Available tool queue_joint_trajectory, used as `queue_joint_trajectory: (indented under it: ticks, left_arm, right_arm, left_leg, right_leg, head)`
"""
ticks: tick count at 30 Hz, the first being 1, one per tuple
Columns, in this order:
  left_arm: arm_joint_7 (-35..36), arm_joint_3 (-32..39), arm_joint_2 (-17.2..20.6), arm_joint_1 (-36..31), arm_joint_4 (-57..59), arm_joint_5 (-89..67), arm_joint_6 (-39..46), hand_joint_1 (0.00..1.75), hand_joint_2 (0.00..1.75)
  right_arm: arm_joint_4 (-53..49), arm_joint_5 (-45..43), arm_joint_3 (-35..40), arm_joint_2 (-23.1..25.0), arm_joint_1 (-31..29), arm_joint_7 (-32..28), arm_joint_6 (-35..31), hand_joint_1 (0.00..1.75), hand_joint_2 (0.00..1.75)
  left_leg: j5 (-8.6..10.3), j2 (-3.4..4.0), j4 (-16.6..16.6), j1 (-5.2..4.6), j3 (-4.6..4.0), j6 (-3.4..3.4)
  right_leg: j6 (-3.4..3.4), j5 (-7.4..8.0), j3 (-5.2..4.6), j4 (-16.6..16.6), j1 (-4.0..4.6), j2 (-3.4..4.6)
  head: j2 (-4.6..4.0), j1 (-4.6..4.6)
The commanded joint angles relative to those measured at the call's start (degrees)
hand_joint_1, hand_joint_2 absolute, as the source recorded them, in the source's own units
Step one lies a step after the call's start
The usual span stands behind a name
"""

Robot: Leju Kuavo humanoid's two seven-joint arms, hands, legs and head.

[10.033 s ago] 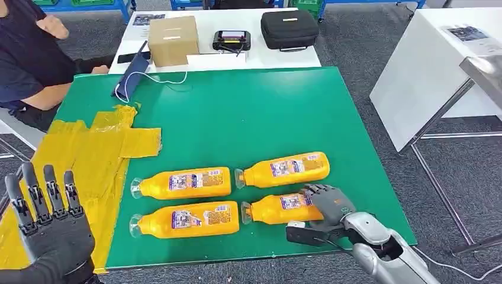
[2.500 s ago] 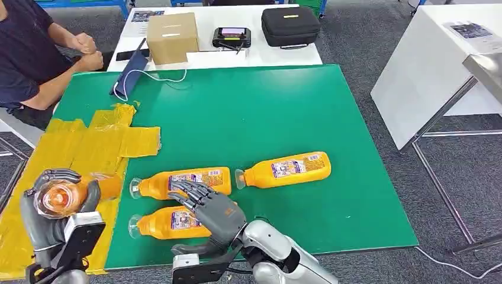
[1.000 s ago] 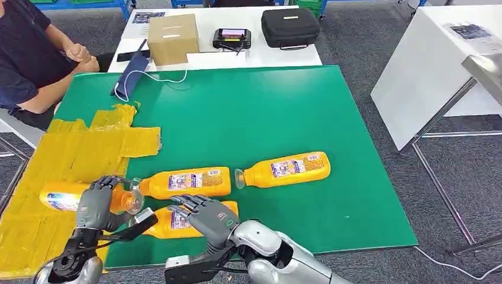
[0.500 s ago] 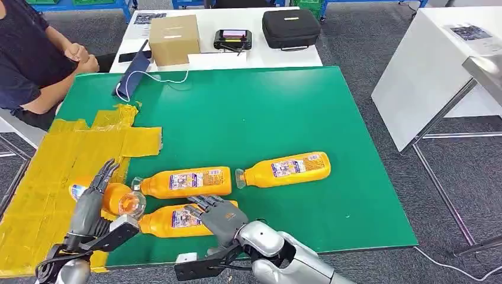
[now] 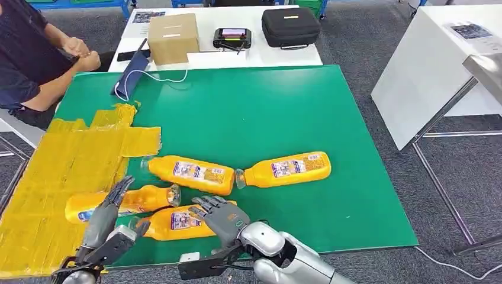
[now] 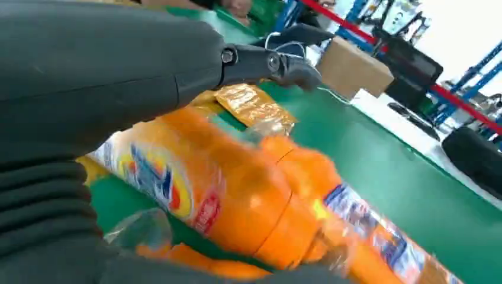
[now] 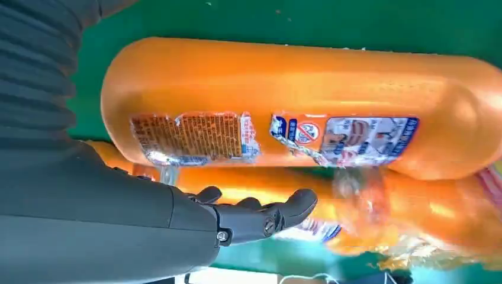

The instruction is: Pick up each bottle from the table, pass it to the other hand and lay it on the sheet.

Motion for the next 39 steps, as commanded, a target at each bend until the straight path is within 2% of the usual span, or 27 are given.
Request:
queue_joint_trajectory:
  ticks: [1, 6, 11, 13, 14, 15, 16, 18, 19, 20, 21, 22, 26, 29, 31, 33, 35, 37, 38, 39]
  left_arm:
    - [9.1, -0.4, 0.8, -1.6, 4.9, -15.9, 6.7, 0.00, 0.00]
    - [10.6, 0.2, 0.5, -3.3, 9.6, -17.1, 8.3, 0.00, 0.00]
    - [4.8, 4.5, -3.3, -1.8, 5.8, -3.3, 5.6, 0.00, 0.00]
    - [0.6, 10.4, -5.3, 2.3, 0.4, 9.1, 1.1, 0.00, 0.00]
    - [-1.4, 13.9, -5.8, 4.4, -1.8, 12.1, -0.9, 0.00, 0.00]
    - [-5.7, 20.8, -8.1, 5.9, -4.2, 19.9, -8.2, 0.00, 0.00]
    - [-7.5, 24.9, -9.4, 6.7, -5.8, 22.1, -11.9, 0.00, 0.00]
    - [-10.1, 32.3, -13.4, 5.9, -8.7, 27.9, -20.7, 0.00, 0.00]
    - [-10.2, 33.6, -14.6, 5.5, -10.1, 29.3, -23.1, 0.00, 0.00]
    - [-9.7, 35.0, -15.8, 5.1, -11.2, 32.0, -26.6, 0.00, 0.00]
    - [-9.1, 36.5, -17.5, 4.4, -12.5, 34.2, -29.0, 0.00, 0.00]
    - [-8.9, 36.6, -18.0, 4.3, -13.2, 34.6, -29.9, 0.00, 0.00]
    - [-9.0, 36.6, -20.1, 5.2, -15.6, 38.4, -33.1, 0.00, 0.00]
    - [-8.3, 34.2, -21.3, 5.7, -17.3, 37.8, -34.0, 0.00, 0.00]
    - [-7.1, 29.4, -22.4, 6.4, -19.6, 37.9, -32.0, 0.00, 0.00]
    - [-4.8, 21.9, -21.3, 5.3, -19.6, 39.4, -27.9, 0.00, 0.00]
    - [-4.5, 15.8, -18.3, 4.6, -18.9, 41.4, -21.1, 0.00, 0.00]
    - [-4.6, 12.6, -15.9, 3.6, -17.5, 43.9, -17.8, 0.00, 0.00]
    - [-4.8, 12.4, -15.6, 3.6, -17.4, 44.3, -17.5, 0.00, 0.00]
    - [-5.2, 12.6, -15.4, 3.7, -17.0, 44.4, -17.1, 0.00, 0.00]
  right_arm:
    - [5.5, 0.4, -0.5, 0.2, -2.5, 0.3, 0.5, 0.00, 1.75]
    - [5.1, 0.9, -0.1, -0.1, -2.0, 0.8, 0.9, 0.00, 1.75]
    - [5.9, 2.1, -0.1, -0.4, -1.5, 1.3, 0.4, 0.00, 1.75]
    - [7.5, 3.3, 0.9, 2.2, -1.7, 0.5, 0.5, 0.00, 1.75]
    - [8.9, 3.6, 1.6, 4.2, -2.4, 0.4, 0.6, 0.00, 1.75]
    - [11.3, 3.2, 3.2, 6.9, -4.1, 1.1, -0.1, 0.00, 1.75]
    - [13.0, 3.4, 3.5, 8.8, -4.9, 1.4, 0.1, 0.00, 1.75]
    - [16.3, 3.0, 3.5, 11.3, -6.1, 1.5, 0.2, 0.00, 1.75]
    - [17.7, 2.9, 3.5, 12.0, -6.4, 1.6, 0.3, 0.00, 1.75]
    - [19.0, 2.9, 3.2, 12.5, -6.6, 1.7, 0.2, 0.00, 1.75]
    - [20.7, 2.9, 2.9, 13.0, -6.7, 1.7, -0.2, 0.00, 1.75]
    - [21.6, 2.7, 2.6, 13.2, -6.6, 1.4, -0.7, 0.00, 1.75]
    - [23.0, 2.8, 0.7, 13.1, -6.2, 1.1, -3.6, 0.00, 1.75]
    - [21.3, 3.4, -0.9, 11.0, -5.1, 1.5, -4.3, 0.00, 1.75]
    - [17.9, 3.9, -2.8, 7.1, -3.1, 1.7, -4.9, 0.00, 1.75]
    - [14.2, 3.5, -5.9, 2.3, -0.5, 2.3, -6.0, 0.00, 1.75]
    - [12.5, 3.3, -8.2, 0.0, 0.7, 0.9, -6.2, 0.00, 1.75]
    - [10.9, 3.9, -10.9, -1.4, 2.6, 1.3, -7.0, 0.00, 1.75]
    - [10.8, 4.1, -11.1, -1.5, 2.9, 1.2, -7.0, 0.00, 1.75]
    - [11.1, 4.8, -10.9, -1.4, 2.9, 1.7, -6.7, 0.00, 1.75]
  left_leg:
    - [0.00, -0.12, 0.0, 0.02, 0.09, -0.03]
    - [0.01, -0.21, -0.1, 0.03, 0.13, -0.05]
    - [-0.03, -0.19, 0.0, 0.06, 0.13, -0.04]
    - [-0.02, -0.09, 0.0, 0.04, 0.05, -0.02]
    - [-0.10, -0.01, 0.0, 0.08, 0.13, -0.04]
    - [-0.14, 0.26, 0.0, 0.08, 0.10, -0.05]
    - [-0.13, 0.38, 0.0, 0.07, -0.04, -0.05]
    - [-0.20, 0.58, 0.0, 0.10, 0.01, -0.10]
    - [-0.13, 0.46, 0.0, 0.09, -0.10, -0.09]
    - [-0.20, 0.43, 0.1, 0.13, 0.01, -0.12]
    - [-0.11, 0.25, 0.0, 0.14, -0.07, -0.09]
    - [-0.07, 0.17, 0.0, 0.13, -0.13, -0.06]
    - [-0.11, 0.12, 0.0, 0.17, -0.03, -0.03]
    - [-0.10, -0.02, 0.0, 0.16, -0.04, -0.03]
    - [0.00, -0.19, 0.0, 0.08, -0.17, -0.01]
    - [0.00, -0.34, 0.0, 0.08, -0.12, 0.00]
    - [0.07, -0.76, -0.1, 0.05, -0.10, 0.01]
    - [0.08, -0.63, 0.0, 0.00, -0.14, 0.00]
    - [0.07, -0.86, 0.0, 0.05, -0.10, -0.01]
    - [0.07, -0.56, -0.1, 0.00, -0.13, -0.03]
  right_leg:
    - [-0.07, -0.01, 0.09, 0.0, -0.01, 0.24]
    - [-0.10, -0.01, 0.11, 0.0, -0.01, 0.26]
    - [-0.10, -0.02, 0.13, -0.1, 0.01, 0.35]
    - [-0.05, 0.00, 0.03, -0.1, 0.01, 0.26]
    - [-0.09, -0.02, 0.08, 0.0, 0.03, 0.54]
    - [-0.10, 0.01, 0.00, 0.0, 0.04, 0.73]
    - [-0.08, 0.04, -0.10, 0.0, 0.05, 0.71]
    - [-0.14, 0.01, -0.12, 0.1, 0.08, 1.06]
    - [-0.10, 0.03, -0.20, 0.1, 0.08, 0.85]
    - [-0.16, -0.04, -0.14, 0.1, 0.09, 1.02]
    - [-0.11, -0.01, -0.18, 0.0, 0.12, 0.71]
    - [-0.09, -0.01, -0.23, 0.0, 0.12, 0.53]
    - [-0.10, -0.03, -0.12, 0.0, 0.12, 0.68]
    - [-0.10, -0.05, -0.07, 0.0, 0.10, 0.58]
    - [-0.04, -0.04, -0.12, -0.1, 0.04, 0.18]
    - [-0.04, -0.06, -0.05, -0.1, 0.03, 0.08]
    - [-0.03, -0.09, 0.06, -0.2, 0.00, -0.28]
    - [-0.03, -0.06, -0.22, -0.1, -0.02, -0.31]
    - [-0.07, -0.09, -0.10, -0.1, 0.01, -0.33]
    - [-0.06, -0.02, -0.06, -0.1, -0.02, -0.15]
  head:
    - [0.00, 0.02]
    - [0.00, 0.02]
    - [0.00, 0.02]
    - [0.00, 0.02]
    - [0.00, 0.02]
    - [0.00, 0.02]
    - [0.00, 0.04]
    - [0.00, 0.02]
    - [0.00, 0.02]
    - [0.00, 0.02]
    - [0.00, 0.00]
    - [0.00, 0.00]
    - [0.00, 0.02]
    - [0.00, 0.02]
    - [0.00, 0.02]
    - [0.00, 0.02]
    - [0.00, 0.00]
    - [0.00, 0.04]
    - [0.00, 0.04]
    - [0.00, 0.02]
